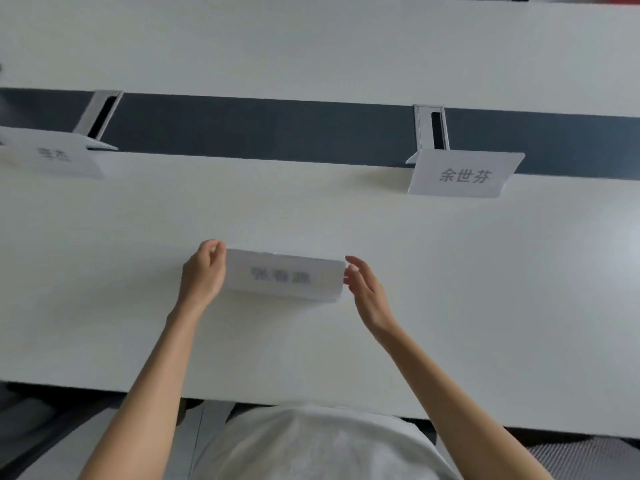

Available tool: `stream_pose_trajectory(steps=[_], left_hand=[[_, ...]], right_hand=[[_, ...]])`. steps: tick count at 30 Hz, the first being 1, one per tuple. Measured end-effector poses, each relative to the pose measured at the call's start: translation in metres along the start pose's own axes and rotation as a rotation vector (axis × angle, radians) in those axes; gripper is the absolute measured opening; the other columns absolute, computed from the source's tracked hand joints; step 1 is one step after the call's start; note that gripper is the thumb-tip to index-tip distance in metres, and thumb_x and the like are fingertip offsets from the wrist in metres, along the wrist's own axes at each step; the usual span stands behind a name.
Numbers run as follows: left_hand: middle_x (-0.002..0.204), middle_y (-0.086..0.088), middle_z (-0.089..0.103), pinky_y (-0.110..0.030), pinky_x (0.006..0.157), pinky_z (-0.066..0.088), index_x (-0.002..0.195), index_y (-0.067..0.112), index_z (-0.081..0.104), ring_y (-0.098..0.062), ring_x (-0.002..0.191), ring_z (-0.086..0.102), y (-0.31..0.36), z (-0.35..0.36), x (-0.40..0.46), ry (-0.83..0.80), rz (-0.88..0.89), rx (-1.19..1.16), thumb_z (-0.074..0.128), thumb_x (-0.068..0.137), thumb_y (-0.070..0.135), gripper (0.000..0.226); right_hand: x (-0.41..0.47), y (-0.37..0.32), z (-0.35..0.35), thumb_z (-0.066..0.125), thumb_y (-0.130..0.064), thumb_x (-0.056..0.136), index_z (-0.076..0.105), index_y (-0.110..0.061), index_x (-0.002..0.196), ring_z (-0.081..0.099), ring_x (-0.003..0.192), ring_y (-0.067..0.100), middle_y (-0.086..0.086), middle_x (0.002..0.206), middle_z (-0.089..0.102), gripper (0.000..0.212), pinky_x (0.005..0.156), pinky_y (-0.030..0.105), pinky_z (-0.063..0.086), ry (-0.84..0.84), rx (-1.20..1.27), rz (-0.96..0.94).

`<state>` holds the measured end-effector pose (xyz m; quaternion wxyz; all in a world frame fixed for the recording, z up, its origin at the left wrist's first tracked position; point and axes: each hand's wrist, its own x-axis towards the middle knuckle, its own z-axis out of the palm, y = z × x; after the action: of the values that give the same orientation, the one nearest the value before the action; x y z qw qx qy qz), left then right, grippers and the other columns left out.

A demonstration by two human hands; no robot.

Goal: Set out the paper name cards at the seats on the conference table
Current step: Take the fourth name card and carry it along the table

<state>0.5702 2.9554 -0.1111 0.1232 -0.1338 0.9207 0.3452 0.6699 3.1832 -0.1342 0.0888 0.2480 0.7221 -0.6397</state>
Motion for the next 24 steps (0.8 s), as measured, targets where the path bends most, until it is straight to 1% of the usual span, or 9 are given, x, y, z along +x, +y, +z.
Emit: stream_pose_trajectory(steps=[4, 7, 10, 12, 16, 17, 20, 21, 24], left_hand=[[0.123, -0.017, 0.061, -0.034, 0.095, 0.038, 0.117, 0.008, 0.055, -0.031, 0.115, 0.055, -0.017, -0.003, 0.016, -0.152, 0.093, -0.097, 0.04, 0.094, 0.03, 0.035], [0.119, -0.013, 0.063, -0.03, 0.091, 0.039, 0.113, 0.007, 0.059, -0.028, 0.111, 0.057, -0.022, -0.01, 0.023, -0.213, 0.19, -0.178, 0.045, 0.092, 0.028, 0.033], [0.115, -0.013, 0.065, -0.03, 0.089, 0.04, 0.112, 0.005, 0.061, -0.027, 0.108, 0.059, -0.024, -0.017, 0.031, -0.282, 0.272, -0.144, 0.047, 0.092, 0.026, 0.033], [0.102, -0.012, 0.066, -0.029, 0.083, 0.039, 0.107, 0.001, 0.062, -0.023, 0.097, 0.059, -0.024, -0.019, 0.031, -0.329, 0.329, -0.118, 0.048, 0.091, 0.025, 0.032], [0.078, -0.007, 0.053, -0.029, 0.07, 0.034, 0.087, 0.0, 0.062, -0.017, 0.079, 0.046, -0.017, -0.014, 0.015, -0.447, 0.436, -0.073, 0.048, 0.091, 0.025, 0.029], [0.078, -0.009, 0.054, -0.029, 0.07, 0.034, 0.086, 0.0, 0.062, -0.019, 0.078, 0.047, -0.014, -0.01, 0.009, -0.483, 0.461, -0.065, 0.048, 0.091, 0.025, 0.029], [0.1, -0.011, 0.066, -0.027, 0.082, 0.039, 0.104, 0.002, 0.064, -0.02, 0.093, 0.057, -0.001, 0.006, -0.019, -0.585, 0.527, -0.073, 0.051, 0.09, 0.026, 0.031], [0.103, -0.011, 0.067, -0.026, 0.082, 0.04, 0.106, 0.003, 0.064, -0.019, 0.092, 0.057, 0.004, 0.011, -0.031, -0.622, 0.56, -0.078, 0.051, 0.089, 0.026, 0.031], [0.092, -0.009, 0.064, -0.026, 0.073, 0.04, 0.099, 0.006, 0.064, -0.016, 0.081, 0.053, 0.019, 0.027, -0.077, -0.755, 0.672, -0.084, 0.052, 0.089, 0.027, 0.026]], right_hand=[[-0.002, -0.007, 0.025, 0.036, -0.032, 0.096, 0.05, -0.018, 0.126, 0.052, 0.108, 0.017, -0.001, 0.114, 0.056, 0.036, 0.088, 0.027, 0.037, 0.212, 0.033, -0.025], [-0.005, -0.012, 0.042, 0.043, -0.044, 0.084, 0.057, -0.02, 0.116, 0.056, 0.11, 0.023, 0.0, 0.112, 0.06, 0.043, 0.097, 0.041, 0.045, 0.356, 0.081, 0.001], [-0.019, -0.006, 0.058, 0.044, -0.05, 0.077, 0.06, -0.024, 0.109, 0.057, 0.109, 0.023, 0.001, 0.108, 0.062, 0.045, 0.1, 0.049, 0.044, 0.477, 0.133, 0.054], [-0.035, 0.0, 0.068, 0.044, -0.05, 0.079, 0.06, -0.024, 0.109, 0.057, 0.11, 0.024, 0.003, 0.11, 0.062, 0.043, 0.1, 0.05, 0.044, 0.541, 0.153, 0.092], [-0.078, 0.018, 0.077, 0.045, -0.039, 0.09, 0.06, -0.02, 0.111, 0.055, 0.111, 0.025, 0.007, 0.114, 0.061, 0.032, 0.101, 0.048, 0.043, 0.707, 0.251, 0.135], [-0.091, 0.022, 0.077, 0.045, -0.04, 0.089, 0.06, -0.02, 0.111, 0.055, 0.111, 0.026, 0.006, 0.112, 0.061, 0.033, 0.101, 0.048, 0.043, 0.75, 0.273, 0.15], [-0.135, 0.037, 0.075, 0.045, -0.049, 0.079, 0.062, -0.022, 0.106, 0.056, 0.108, 0.025, 0.001, 0.103, 0.061, 0.041, 0.099, 0.044, 0.045, 0.911, 0.36, 0.18], [-0.152, 0.042, 0.075, 0.045, -0.05, 0.076, 0.062, -0.024, 0.101, 0.056, 0.104, 0.024, -0.002, 0.099, 0.061, 0.04, 0.097, 0.042, 0.045, 0.977, 0.4, 0.187], [-0.205, 0.058, 0.075, 0.046, -0.047, 0.078, 0.063, -0.025, 0.095, 0.055, 0.092, 0.018, -0.006, 0.088, 0.061, 0.032, 0.093, 0.042, 0.045, 1.17, 0.508, 0.188]])
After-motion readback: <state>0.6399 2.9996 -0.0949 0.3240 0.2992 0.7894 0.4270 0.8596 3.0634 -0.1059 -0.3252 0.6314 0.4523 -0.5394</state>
